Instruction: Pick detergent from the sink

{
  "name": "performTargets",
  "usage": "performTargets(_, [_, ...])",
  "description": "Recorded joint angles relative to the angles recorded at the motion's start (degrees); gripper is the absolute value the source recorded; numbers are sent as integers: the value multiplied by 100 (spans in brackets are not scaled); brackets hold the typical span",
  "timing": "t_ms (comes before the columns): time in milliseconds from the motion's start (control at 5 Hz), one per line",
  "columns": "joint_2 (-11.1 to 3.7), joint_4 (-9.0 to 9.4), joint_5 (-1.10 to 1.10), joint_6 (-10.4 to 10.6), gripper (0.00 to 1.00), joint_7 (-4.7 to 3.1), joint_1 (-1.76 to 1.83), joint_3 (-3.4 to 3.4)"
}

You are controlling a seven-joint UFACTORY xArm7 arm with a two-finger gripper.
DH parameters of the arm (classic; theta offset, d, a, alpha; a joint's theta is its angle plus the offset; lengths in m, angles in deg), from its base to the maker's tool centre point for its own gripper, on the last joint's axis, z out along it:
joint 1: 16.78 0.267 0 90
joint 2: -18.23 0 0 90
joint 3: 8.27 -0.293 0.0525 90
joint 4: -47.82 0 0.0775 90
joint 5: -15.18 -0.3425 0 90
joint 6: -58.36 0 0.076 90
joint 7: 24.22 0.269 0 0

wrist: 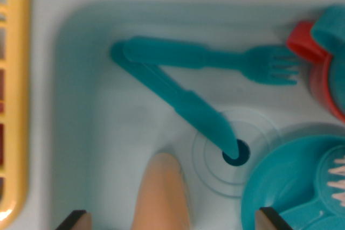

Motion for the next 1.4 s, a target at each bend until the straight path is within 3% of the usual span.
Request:
performTargets(200, [-1,178,-17,180,0,-43,-7,18])
performTargets(400, [-1,178,-17,180,0,-43,-7,18])
performTargets(600, [-2,330,-31,334,0,-79,-13,33])
performTargets(1400, [-4,541,-51,547,0,-129,-22,55])
